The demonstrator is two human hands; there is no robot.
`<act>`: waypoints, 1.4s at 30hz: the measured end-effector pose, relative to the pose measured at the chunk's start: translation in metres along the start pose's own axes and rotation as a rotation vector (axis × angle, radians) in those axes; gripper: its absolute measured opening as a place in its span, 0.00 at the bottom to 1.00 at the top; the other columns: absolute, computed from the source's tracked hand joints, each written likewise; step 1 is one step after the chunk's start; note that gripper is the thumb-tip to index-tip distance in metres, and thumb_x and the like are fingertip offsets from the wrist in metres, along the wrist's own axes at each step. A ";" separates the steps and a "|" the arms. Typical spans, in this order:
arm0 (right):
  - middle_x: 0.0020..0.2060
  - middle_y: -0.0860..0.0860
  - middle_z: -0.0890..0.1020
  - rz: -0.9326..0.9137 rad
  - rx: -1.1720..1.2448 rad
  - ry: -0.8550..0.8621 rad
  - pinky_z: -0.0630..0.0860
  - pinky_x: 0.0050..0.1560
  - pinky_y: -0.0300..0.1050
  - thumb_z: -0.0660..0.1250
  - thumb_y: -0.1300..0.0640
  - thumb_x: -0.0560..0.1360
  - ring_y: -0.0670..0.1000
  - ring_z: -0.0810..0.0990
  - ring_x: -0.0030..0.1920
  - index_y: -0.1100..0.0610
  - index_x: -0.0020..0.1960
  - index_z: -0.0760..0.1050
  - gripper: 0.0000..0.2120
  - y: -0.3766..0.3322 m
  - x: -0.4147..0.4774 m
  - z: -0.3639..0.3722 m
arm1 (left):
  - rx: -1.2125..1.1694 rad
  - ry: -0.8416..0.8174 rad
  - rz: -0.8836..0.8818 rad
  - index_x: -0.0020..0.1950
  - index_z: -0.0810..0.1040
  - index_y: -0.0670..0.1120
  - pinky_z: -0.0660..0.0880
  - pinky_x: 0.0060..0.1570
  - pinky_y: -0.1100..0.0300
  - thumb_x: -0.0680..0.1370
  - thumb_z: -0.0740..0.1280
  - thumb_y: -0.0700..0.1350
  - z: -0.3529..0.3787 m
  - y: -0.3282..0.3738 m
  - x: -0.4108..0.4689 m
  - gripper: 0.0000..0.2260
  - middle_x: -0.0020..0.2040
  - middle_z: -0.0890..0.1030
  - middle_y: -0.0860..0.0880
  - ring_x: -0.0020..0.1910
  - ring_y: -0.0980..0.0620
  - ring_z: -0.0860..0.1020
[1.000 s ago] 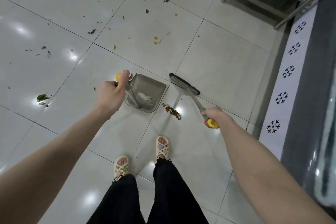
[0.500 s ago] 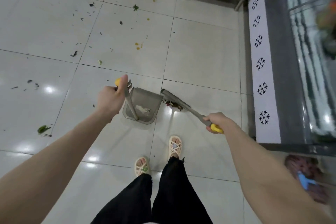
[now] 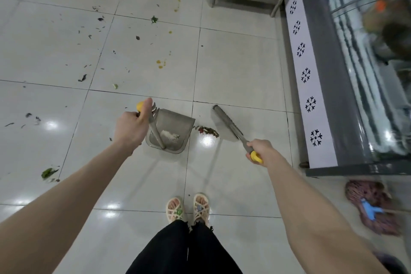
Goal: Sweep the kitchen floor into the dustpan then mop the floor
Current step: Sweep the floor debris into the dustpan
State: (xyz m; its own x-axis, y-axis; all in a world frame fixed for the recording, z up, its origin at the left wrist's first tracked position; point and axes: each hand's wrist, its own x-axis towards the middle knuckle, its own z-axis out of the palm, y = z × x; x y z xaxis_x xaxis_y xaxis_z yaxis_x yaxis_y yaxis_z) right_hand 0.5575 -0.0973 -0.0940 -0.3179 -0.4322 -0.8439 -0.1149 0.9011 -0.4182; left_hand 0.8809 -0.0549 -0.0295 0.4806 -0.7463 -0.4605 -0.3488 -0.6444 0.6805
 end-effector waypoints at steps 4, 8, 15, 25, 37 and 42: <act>0.50 0.60 0.72 0.057 0.092 -0.043 0.72 0.19 0.36 0.59 0.68 0.77 0.54 0.71 0.35 0.63 0.46 0.71 0.04 0.010 0.011 0.020 | -0.017 0.022 0.001 0.37 0.73 0.42 0.69 0.34 0.55 0.76 0.56 0.68 0.001 -0.005 0.002 0.29 0.34 0.71 0.42 0.30 0.46 0.70; 0.49 0.59 0.71 0.082 0.100 -0.128 0.70 0.19 0.35 0.58 0.68 0.77 0.53 0.71 0.33 0.63 0.61 0.70 0.13 0.016 0.011 0.050 | -0.013 0.022 -0.018 0.37 0.72 0.43 0.68 0.34 0.55 0.70 0.54 0.73 0.000 -0.012 0.003 0.32 0.34 0.70 0.43 0.31 0.47 0.69; 0.46 0.60 0.72 0.089 0.134 -0.192 0.69 0.19 0.34 0.59 0.67 0.77 0.52 0.72 0.31 0.63 0.52 0.71 0.05 0.012 -0.008 0.066 | 0.018 0.028 -0.028 0.37 0.72 0.43 0.68 0.34 0.55 0.75 0.55 0.70 0.000 -0.017 -0.001 0.30 0.33 0.70 0.42 0.31 0.46 0.70; 0.41 0.58 0.73 -0.013 0.055 -0.150 0.69 0.18 0.34 0.60 0.66 0.78 0.53 0.72 0.30 0.63 0.46 0.70 0.03 -0.009 -0.022 0.039 | -0.023 0.045 -0.051 0.38 0.73 0.41 0.70 0.35 0.55 0.76 0.55 0.70 -0.005 -0.015 -0.017 0.31 0.34 0.72 0.41 0.30 0.45 0.72; 0.37 0.57 0.74 -0.134 -0.095 -0.179 0.73 0.20 0.35 0.61 0.66 0.78 0.53 0.75 0.31 0.62 0.42 0.70 0.06 -0.041 -0.034 0.034 | -0.210 0.159 -0.083 0.30 0.71 0.41 0.70 0.31 0.58 0.77 0.56 0.67 -0.017 -0.018 -0.057 0.31 0.29 0.72 0.45 0.29 0.45 0.71; 0.39 0.57 0.75 -0.170 -0.170 -0.208 0.74 0.20 0.36 0.63 0.66 0.76 0.52 0.75 0.30 0.61 0.40 0.70 0.07 -0.054 -0.052 0.069 | -0.282 0.253 -0.116 0.31 0.71 0.40 0.68 0.28 0.59 0.78 0.56 0.67 -0.046 -0.032 -0.062 0.31 0.26 0.71 0.48 0.29 0.46 0.69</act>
State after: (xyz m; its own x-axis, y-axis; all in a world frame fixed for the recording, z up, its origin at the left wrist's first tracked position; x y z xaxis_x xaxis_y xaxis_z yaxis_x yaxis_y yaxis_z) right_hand 0.6453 -0.1257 -0.0509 -0.0834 -0.5590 -0.8250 -0.3112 0.8010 -0.5114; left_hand 0.8995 0.0202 0.0036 0.6995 -0.5841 -0.4119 -0.0630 -0.6244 0.7785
